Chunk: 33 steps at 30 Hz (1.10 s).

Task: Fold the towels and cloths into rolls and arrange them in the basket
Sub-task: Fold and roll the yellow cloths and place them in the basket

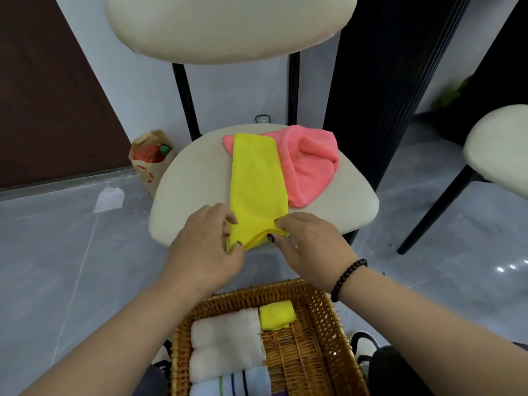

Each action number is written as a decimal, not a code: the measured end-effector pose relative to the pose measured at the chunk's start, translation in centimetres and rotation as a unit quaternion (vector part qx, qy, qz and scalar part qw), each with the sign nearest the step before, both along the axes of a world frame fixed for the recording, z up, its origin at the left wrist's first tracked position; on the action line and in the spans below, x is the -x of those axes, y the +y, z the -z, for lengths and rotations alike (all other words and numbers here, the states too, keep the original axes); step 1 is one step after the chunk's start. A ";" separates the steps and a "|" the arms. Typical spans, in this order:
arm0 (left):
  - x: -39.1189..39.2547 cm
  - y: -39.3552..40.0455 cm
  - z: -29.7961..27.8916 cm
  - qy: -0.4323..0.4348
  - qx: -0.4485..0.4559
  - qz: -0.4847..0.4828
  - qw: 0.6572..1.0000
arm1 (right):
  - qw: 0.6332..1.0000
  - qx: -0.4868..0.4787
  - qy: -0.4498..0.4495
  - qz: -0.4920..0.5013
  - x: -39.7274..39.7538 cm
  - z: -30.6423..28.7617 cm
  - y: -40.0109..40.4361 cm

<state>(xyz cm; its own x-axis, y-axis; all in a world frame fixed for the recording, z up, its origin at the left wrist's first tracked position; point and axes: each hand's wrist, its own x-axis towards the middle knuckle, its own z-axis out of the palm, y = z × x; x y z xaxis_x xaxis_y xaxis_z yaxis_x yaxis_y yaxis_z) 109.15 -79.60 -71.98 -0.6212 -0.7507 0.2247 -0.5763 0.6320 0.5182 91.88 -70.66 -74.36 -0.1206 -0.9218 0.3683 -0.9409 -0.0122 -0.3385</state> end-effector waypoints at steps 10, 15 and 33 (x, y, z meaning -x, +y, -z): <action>0.8 -1.5 2.6 -0.071 0.250 0.156 0.953 | 0.986 0.004 0.145 -0.080 2.5 -0.7 0.5; 0.8 -1.1 2.0 -0.024 0.232 0.149 0.961 | 0.984 0.005 0.170 -0.057 2.5 -0.3 1.3; 1.4 -1.1 1.4 -0.002 -0.006 -0.013 1.000 | 1.000 0.012 -0.006 -0.008 0.9 0.6 -0.1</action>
